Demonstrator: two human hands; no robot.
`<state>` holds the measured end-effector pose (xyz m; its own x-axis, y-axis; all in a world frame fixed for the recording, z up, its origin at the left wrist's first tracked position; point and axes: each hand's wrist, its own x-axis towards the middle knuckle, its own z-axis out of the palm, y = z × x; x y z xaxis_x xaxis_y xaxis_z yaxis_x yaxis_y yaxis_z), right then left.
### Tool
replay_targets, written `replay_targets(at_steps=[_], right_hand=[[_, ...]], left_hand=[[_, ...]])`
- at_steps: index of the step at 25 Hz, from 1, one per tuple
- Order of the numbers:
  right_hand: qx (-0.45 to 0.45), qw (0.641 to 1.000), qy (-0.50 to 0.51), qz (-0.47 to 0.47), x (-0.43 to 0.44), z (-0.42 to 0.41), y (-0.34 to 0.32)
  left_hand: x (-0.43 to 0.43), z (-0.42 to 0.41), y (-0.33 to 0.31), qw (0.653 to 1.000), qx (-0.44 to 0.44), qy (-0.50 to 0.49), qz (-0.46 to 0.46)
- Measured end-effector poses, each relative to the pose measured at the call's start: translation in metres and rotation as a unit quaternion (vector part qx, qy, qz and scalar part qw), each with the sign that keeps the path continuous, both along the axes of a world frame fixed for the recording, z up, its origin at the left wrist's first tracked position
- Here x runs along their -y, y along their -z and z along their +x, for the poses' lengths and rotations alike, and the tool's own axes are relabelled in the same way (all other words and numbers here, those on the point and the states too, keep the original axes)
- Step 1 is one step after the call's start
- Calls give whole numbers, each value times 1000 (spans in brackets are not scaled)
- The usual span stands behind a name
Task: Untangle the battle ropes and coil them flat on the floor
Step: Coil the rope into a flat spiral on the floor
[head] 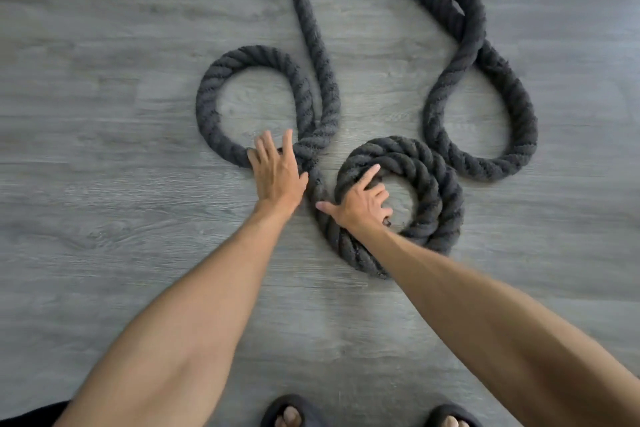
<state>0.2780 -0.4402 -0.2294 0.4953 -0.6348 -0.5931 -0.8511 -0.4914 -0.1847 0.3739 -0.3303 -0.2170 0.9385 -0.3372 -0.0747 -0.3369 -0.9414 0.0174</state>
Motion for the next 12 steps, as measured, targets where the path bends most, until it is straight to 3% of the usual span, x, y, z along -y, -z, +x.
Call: replay_targets(at_steps=[2,4,8,10,12], right_hand=[[0,999,-43,-26,-10,-1,9],[-17,997,-68,-25,-12,3,13],[-64,991,-115,-33,-9,15,8],[-72,988,-136,-26,-9,19,5],[-82,984,-156,-30,-7,22,3]], left_hand=[[-13,39,5,992,-54,55,99],[-23,55,9,987,-78,90,108],[-10,57,-18,981,-62,129,-132],[14,67,-48,960,-42,74,-267],[41,84,-81,914,-73,-8,-398]])
